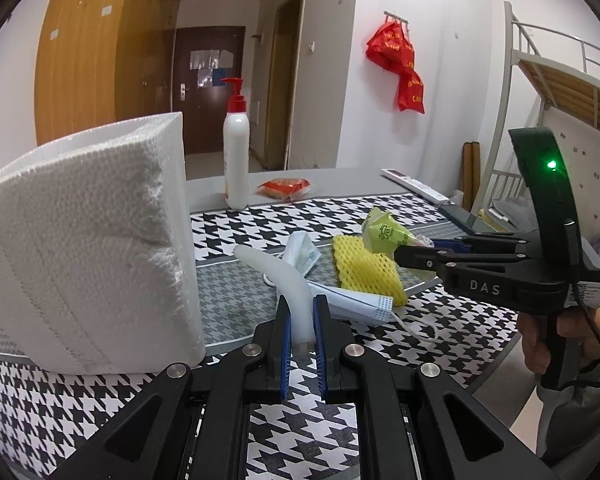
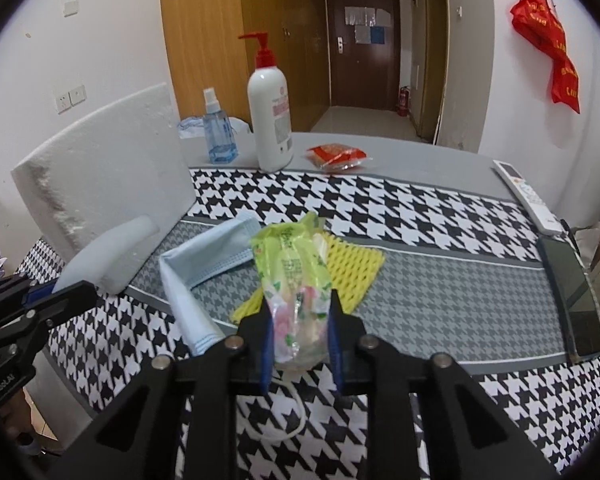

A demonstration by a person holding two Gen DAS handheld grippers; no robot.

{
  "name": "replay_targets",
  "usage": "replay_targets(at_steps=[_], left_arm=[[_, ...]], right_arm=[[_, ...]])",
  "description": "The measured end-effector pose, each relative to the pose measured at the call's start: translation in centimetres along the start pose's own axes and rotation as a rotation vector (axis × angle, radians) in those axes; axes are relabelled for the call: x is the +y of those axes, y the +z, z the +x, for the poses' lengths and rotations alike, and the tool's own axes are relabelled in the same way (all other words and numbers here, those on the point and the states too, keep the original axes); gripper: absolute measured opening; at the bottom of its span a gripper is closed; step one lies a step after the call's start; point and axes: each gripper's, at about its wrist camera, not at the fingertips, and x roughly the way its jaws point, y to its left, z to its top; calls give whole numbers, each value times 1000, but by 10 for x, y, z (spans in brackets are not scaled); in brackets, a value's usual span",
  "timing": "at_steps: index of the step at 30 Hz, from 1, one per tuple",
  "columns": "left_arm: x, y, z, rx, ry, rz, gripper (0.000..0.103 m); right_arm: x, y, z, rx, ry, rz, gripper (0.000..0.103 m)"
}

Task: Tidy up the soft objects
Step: 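Lift the snack packet with the right tool while the left tool carries the tube toward the foam box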

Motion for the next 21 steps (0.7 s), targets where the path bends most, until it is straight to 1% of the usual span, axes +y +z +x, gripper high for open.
replay_targets(at_steps=[12, 17, 21], left_arm=[[-3, 2, -18, -37, 16, 18, 11], [-4, 3, -25, -51, 20, 25, 11], [-3, 4, -29, -60, 38, 32, 11]], right_arm=[[10, -8, -34, -54, 5, 4, 26], [15, -8, -42, -74, 2, 7, 26], [19, -10, -47, -83, 0, 7, 26]])
